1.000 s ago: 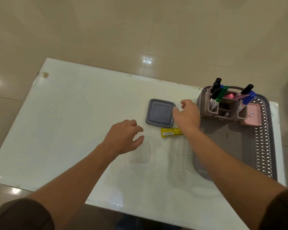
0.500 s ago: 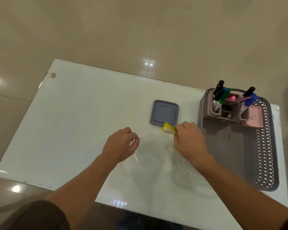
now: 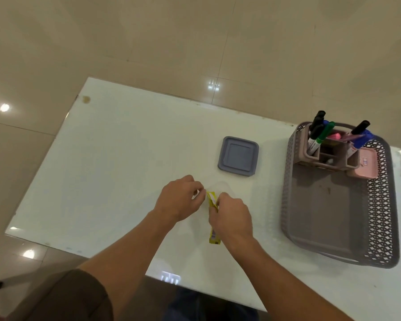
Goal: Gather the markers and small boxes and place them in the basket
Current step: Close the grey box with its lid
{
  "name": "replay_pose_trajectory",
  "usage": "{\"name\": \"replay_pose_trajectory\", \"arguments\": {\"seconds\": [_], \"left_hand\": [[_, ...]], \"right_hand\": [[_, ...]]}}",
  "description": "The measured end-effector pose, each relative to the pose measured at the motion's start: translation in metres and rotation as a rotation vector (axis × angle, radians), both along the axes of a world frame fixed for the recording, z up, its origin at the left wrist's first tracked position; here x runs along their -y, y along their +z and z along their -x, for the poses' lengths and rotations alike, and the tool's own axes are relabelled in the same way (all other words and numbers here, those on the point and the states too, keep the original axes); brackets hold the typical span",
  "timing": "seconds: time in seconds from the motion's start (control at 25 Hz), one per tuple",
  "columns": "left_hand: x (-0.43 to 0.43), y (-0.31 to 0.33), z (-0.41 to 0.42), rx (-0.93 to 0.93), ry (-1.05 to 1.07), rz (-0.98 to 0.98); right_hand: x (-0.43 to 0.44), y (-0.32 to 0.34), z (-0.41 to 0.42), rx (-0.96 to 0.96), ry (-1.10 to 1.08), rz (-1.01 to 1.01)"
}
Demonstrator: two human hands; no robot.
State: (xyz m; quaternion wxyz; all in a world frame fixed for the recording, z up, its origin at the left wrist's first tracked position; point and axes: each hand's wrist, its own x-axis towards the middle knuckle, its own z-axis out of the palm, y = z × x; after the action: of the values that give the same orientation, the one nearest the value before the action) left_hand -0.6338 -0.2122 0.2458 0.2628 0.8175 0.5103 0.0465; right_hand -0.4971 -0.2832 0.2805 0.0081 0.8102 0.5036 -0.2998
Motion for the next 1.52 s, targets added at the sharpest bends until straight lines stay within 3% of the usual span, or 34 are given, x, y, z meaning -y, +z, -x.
{"name": "replay_pose_trajectory", "arguments": {"seconds": [0.2, 0.4, 0.52, 0.72, 0.84, 0.96, 1.08, 1.24, 1.36, 1.52], "left_hand": [[-0.001, -0.006, 0.006, -0.004, -0.048, -0.019], [-0.001, -0.004, 0.003, -0.083, -0.139, -0.029], [0.002, -0.004, 0.004, -0.074, -0.118, -0.024], [0.006, -0.007, 0.011, -0.102, -0.110, 0.006], [0.011, -0.011, 0.012, -0.067, -0.052, 0.020], [0.015, -0.015, 0.012, -0.065, -0.044, 0.018], [0.014, -0.018, 0.011, -0.056, -0.038, 0.020], [0.003, -0.014, -0.006, -0.069, -0.032, 0.002], [-0.020, -0.005, -0.025, -0.100, -0.053, -0.022], [-0.044, 0.006, -0.038, -0.153, 0.023, 0.053]], "right_hand": [[-0.001, -0.017, 0.005, 0.058, -0.060, -0.165], [-0.004, -0.027, -0.004, 0.080, 0.041, -0.075], [-0.005, -0.008, -0.007, 0.101, 0.073, -0.121], [-0.049, 0.012, -0.057, -0.087, -0.298, -0.402], [-0.095, -0.012, -0.081, -0.109, -0.427, -0.160], [-0.114, -0.038, -0.073, 0.041, -0.225, 0.050], [-0.121, -0.045, -0.068, 0.135, -0.131, 0.011], [-0.110, -0.027, -0.081, 0.015, -0.179, -0.116], [-0.084, 0.004, -0.090, -0.123, -0.291, -0.364], [-0.023, 0.037, -0.074, -0.195, -0.082, -0.447]]}}
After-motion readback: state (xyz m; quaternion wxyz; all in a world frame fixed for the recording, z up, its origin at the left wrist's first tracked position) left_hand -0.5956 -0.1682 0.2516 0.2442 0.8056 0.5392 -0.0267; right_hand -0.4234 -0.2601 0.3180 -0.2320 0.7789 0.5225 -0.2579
